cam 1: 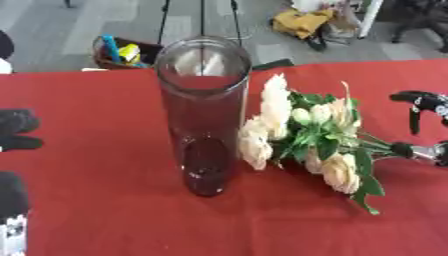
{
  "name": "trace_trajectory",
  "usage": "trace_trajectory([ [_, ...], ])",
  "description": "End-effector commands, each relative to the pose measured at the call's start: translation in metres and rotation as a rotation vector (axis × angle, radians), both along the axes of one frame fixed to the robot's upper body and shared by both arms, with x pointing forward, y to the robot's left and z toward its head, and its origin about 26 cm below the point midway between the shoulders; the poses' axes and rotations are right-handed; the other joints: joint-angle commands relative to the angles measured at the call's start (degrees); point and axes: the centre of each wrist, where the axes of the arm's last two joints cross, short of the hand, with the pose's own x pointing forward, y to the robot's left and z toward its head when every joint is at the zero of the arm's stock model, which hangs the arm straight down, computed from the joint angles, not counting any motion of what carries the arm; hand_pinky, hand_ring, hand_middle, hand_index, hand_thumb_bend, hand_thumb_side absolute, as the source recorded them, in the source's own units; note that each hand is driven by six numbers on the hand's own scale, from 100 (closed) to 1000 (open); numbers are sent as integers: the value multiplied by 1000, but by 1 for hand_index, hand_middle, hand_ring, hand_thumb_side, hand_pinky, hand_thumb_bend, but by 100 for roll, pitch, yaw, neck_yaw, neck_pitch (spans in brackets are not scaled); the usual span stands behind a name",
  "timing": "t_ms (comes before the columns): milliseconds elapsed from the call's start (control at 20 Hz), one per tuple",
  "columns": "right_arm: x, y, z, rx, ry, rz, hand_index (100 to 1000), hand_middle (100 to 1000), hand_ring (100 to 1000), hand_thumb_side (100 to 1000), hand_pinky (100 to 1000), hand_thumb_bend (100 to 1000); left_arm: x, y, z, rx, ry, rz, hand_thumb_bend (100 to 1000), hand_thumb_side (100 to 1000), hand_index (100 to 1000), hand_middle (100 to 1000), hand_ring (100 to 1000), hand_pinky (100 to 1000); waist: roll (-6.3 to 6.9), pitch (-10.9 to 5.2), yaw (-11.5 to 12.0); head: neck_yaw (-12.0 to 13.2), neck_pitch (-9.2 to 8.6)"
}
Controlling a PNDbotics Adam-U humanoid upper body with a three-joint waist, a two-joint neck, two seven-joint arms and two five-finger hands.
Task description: Arrange flowers into the vase.
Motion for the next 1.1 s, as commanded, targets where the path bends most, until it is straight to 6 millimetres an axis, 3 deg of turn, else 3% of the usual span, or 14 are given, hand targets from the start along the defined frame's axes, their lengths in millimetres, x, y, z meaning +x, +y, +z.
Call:
trace_trajectory([
  [50,-4,1,19,-36,-27,4,1000,400,1000,707,1000,507,-4,-2,4,3,-24,-15,100,769,806,723,730,627,-33,-104,8,-15,-122],
  [150,-3,0,18,-45,-11,1,1000,425,1000,616,1000,519,-4,-3,4,5,-23,-16,100,769,806,725,731,627,-39,-92,19,-23,-141],
  [200,-3,0,17,-49,3,-2,1000,485,1000,589,1000,551,-4,-3,4,6,-23,-17,100,769,806,726,731,627,-42,-87,28,-29,-151],
  [350,-2,0,14,-60,36,4,1000,484,1000,644,1000,644,-4,-3,4,8,-21,-18,100,769,806,726,732,628,-48,-70,46,-44,-169],
  [550,-2,-1,16,-78,16,-15,1000,321,1000,641,1000,620,-4,-4,4,12,-19,-18,100,768,806,726,732,628,-55,-43,49,-55,-187],
  [800,-1,1,15,-138,-7,-34,1000,301,1000,577,1000,565,-5,-5,4,15,-19,-21,100,767,806,727,732,627,-65,-22,73,-81,-187],
  [1100,1,1,13,-140,-5,-43,1000,310,1000,563,1000,547,-5,-6,5,22,-17,-26,100,760,805,726,732,627,-81,-1,134,-108,-202],
])
